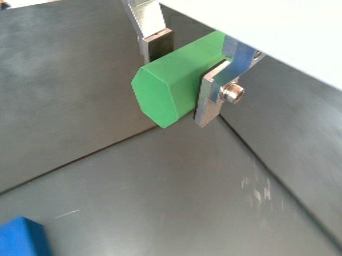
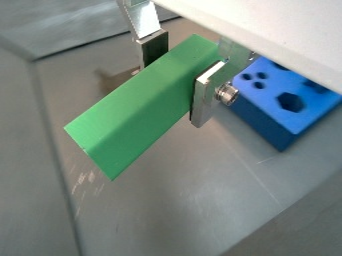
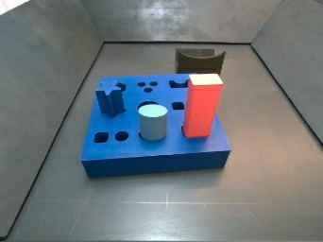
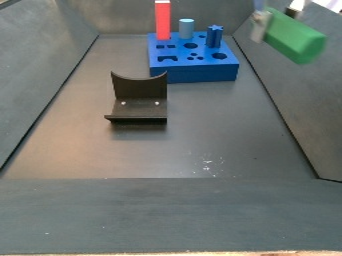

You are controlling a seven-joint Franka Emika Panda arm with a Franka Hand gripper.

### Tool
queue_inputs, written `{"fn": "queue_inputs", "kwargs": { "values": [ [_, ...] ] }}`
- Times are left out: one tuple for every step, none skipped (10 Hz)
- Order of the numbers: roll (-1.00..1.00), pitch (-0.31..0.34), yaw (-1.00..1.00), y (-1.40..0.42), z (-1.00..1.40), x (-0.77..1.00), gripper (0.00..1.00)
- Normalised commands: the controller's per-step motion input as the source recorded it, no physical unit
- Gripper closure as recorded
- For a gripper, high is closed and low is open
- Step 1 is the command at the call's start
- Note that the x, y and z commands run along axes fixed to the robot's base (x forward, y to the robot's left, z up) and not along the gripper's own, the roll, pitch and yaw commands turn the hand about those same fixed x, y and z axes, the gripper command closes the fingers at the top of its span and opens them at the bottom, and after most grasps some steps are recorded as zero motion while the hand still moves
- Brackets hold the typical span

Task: Pick up the hexagon object. Move up. Place the hexagon object on the fixture. Regrasp the hexagon object. Move to above the board. Insert the hexagon object.
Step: Place the hexagon object on the fixture.

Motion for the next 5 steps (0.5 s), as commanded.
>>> {"fn": "queue_inputs", "kwargs": {
  "values": [
    [-0.06, 0.038, -1.0, -0.47, 0.08, 1.0, 1.0],
    [-0.11, 0.074, -0.92, -0.42, 0.07, 1.0, 1.0],
    [-0.12, 0.093, -0.61, -0.39, 0.06, 1.0, 1.0],
    [-0.11, 0.109, -0.39, -0.35, 0.06, 1.0, 1.0],
    [-0.11, 0.119, -0.29, -0.33, 0.05, 1.0, 1.0]
  ]
}}
